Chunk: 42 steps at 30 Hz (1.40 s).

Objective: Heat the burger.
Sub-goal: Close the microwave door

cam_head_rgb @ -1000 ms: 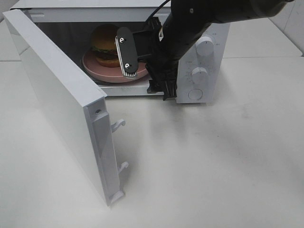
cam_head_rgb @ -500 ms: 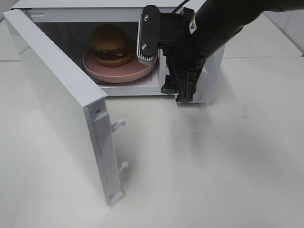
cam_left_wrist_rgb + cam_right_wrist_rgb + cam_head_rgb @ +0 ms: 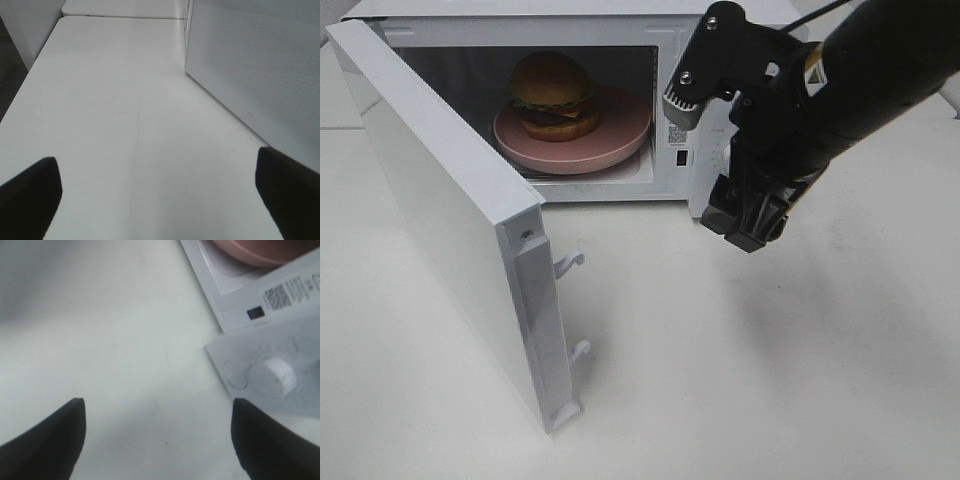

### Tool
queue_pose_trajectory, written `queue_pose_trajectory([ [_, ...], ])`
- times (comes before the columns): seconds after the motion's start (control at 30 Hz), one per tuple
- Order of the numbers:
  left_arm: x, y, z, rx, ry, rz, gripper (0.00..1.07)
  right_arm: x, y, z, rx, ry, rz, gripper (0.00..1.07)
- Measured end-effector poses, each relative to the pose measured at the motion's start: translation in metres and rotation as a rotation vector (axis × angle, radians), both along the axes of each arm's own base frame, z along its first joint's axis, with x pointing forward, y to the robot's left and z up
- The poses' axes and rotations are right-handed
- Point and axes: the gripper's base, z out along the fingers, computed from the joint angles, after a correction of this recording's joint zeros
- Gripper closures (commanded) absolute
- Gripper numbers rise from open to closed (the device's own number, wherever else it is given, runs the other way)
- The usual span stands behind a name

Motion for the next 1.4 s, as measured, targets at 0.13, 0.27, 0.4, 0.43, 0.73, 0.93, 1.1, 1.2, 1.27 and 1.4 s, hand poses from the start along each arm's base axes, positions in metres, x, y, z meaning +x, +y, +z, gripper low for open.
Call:
queue_pose_trajectory([
  [0.13, 0.0, 0.0, 0.0, 0.0, 0.0, 0.0, 0.09, -0.021, -0.016, 0.0, 0.045, 0.08, -0.152, 0.31],
  [0.27, 0.0, 0.0, 0.0, 0.0, 0.0, 0.0, 0.09, -0.037, -0.028, 0.0, 0.064, 0.131, -0.249, 0.31],
  [0.4, 0.0, 0.0, 0.0, 0.0, 0.0, 0.0, 0.09, -0.058, -0.043, 0.001, 0.094, 0.186, -0.38, 0.31],
  [0.43, 0.0, 0.0, 0.0, 0.0, 0.0, 0.0, 0.09, -0.058, -0.043, 0.001, 0.094, 0.186, -0.38, 0.31],
  [0.73, 0.0, 0.0, 0.0, 0.0, 0.0, 0.0, 0.09, -0.093, -0.07, 0.009, 0.069, 0.276, -0.541, 0.31],
  [0.93, 0.0, 0.0, 0.0, 0.0, 0.0, 0.0, 0.09, -0.112, -0.083, 0.024, 0.082, 0.275, -0.574, 0.31],
  [1.1, 0.0, 0.0, 0.0, 0.0, 0.0, 0.0, 0.09, -0.127, -0.094, 0.036, 0.116, 0.25, -0.58, 0.31],
  [1.2, 0.0, 0.0, 0.0, 0.0, 0.0, 0.0, 0.09, -0.136, -0.1, 0.043, 0.138, 0.232, -0.58, 0.31],
  [1.27, 0.0, 0.0, 0.0, 0.0, 0.0, 0.0, 0.09, -0.142, -0.105, 0.046, 0.15, 0.223, -0.582, 0.31],
  [1.4, 0.0, 0.0, 0.0, 0.0, 0.0, 0.0, 0.09, -0.153, -0.113, 0.046, 0.174, 0.204, -0.585, 0.31],
])
